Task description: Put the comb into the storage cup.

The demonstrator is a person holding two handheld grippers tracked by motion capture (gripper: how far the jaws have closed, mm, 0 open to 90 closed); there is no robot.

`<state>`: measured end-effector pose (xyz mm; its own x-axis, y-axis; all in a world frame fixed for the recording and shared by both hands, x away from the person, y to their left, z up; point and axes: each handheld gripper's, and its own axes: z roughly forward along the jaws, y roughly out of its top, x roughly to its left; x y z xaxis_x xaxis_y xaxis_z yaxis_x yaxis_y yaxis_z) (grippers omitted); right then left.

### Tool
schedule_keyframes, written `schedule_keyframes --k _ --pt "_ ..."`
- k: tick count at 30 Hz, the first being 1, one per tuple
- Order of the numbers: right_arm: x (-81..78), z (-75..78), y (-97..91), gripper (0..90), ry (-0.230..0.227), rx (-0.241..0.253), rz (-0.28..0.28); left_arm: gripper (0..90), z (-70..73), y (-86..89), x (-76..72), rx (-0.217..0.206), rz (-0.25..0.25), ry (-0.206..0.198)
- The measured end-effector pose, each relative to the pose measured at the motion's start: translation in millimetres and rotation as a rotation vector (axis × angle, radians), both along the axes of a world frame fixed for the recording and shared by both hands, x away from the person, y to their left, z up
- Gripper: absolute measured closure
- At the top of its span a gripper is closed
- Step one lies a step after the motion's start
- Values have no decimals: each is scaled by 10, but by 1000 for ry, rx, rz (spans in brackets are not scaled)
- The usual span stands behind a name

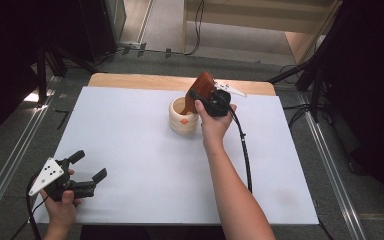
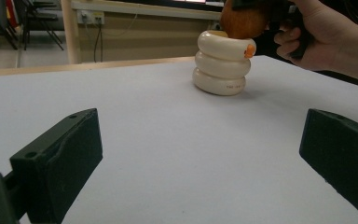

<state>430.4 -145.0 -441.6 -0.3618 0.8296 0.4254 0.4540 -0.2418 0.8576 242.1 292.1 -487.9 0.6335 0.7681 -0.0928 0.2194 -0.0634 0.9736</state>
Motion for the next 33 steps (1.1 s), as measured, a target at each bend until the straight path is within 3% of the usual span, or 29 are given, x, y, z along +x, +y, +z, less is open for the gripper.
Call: schedule_keyframes --k 13,17,24,28,33 --pt "12 11 -87 383 27 -13 -6 0 0 3 -1 -5 1 -1" --pt "15 15 -134 311 40 -40 7 0 0 4 0 -7 2 -1" --pt "-24 64 -177 142 23 -91 50 0 0 0 -1 0 3 0" --pt "-45 77 -182 113 35 -122 48 0 -1 -1 -1 0 3 -1" --pt "-91 105 -198 81 15 -153 52 0 -1 -2 -1 0 2 -1"
